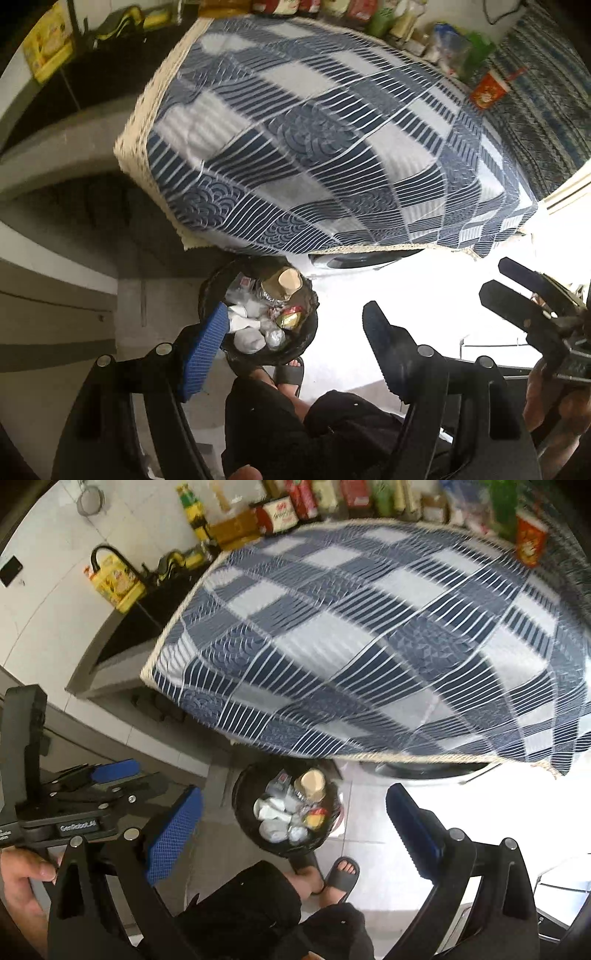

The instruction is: Collect trash

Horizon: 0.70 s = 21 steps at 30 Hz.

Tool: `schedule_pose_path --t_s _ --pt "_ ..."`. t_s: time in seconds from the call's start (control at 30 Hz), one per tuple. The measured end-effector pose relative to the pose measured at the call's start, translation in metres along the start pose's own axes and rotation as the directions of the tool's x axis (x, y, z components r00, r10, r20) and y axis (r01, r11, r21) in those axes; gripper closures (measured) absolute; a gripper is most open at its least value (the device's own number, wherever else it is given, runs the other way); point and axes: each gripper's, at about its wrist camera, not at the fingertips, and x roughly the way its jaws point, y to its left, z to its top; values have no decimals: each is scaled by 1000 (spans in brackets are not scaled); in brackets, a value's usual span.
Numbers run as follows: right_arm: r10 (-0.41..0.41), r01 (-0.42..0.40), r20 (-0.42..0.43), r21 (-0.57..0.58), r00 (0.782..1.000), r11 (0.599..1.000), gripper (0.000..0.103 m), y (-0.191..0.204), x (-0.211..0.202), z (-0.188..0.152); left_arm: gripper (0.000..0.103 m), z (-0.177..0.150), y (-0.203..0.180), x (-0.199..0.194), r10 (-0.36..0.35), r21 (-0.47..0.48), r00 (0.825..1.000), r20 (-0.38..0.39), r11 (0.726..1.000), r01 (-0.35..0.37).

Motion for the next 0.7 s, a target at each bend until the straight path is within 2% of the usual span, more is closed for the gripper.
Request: schedule_pose_path --t_s 0.1,0.27,0.5,0.7 --pt "-8 8 73 1 997 1000 5 -5 -26 3 16 2 -14 -21 8 21 999 37 1000 -9" --pt "-18 18 166 3 986 1000 5 -9 -66 9 8 7 -30 -53 -8 42 995 99 999 4" --pt "-29 32 255 -6 966 999 5 -14 -109 19 7 18 -55 -93 11 92 983 183 995 -28" --pt "-32 39 289 -17 957 999 5 -14 -128 30 7 26 -67 -119 10 111 972 234 993 -37"
